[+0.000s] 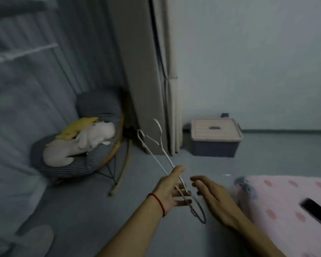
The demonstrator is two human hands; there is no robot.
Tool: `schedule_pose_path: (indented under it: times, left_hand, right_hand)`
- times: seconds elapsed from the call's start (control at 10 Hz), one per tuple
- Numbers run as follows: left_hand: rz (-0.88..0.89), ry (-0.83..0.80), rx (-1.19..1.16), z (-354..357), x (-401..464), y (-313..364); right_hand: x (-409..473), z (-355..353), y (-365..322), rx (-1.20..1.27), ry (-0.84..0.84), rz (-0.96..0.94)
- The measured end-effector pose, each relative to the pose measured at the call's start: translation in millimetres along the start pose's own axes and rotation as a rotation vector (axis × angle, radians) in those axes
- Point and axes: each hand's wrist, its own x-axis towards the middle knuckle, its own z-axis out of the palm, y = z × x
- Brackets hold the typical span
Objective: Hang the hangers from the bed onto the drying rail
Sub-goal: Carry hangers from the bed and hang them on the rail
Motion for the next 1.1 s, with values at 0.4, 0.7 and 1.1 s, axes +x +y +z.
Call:
schedule_pose_path:
  times: [0.4, 0.7, 1.1]
  left_hand:
    - [0.171, 0.363, -0.336, -269, 16, 170]
    - [0.195, 0.593, -0.319, -321, 21, 243]
    - [0.305, 0.798, -0.237, -341, 5, 354]
  right_hand:
    - [202, 142, -195, 0.110, -0.302, -0.213]
    - [317, 181, -301, 0.304, -0.898, -0.222]
    - [419, 233, -369, 0.468, -1.066, -0.156]
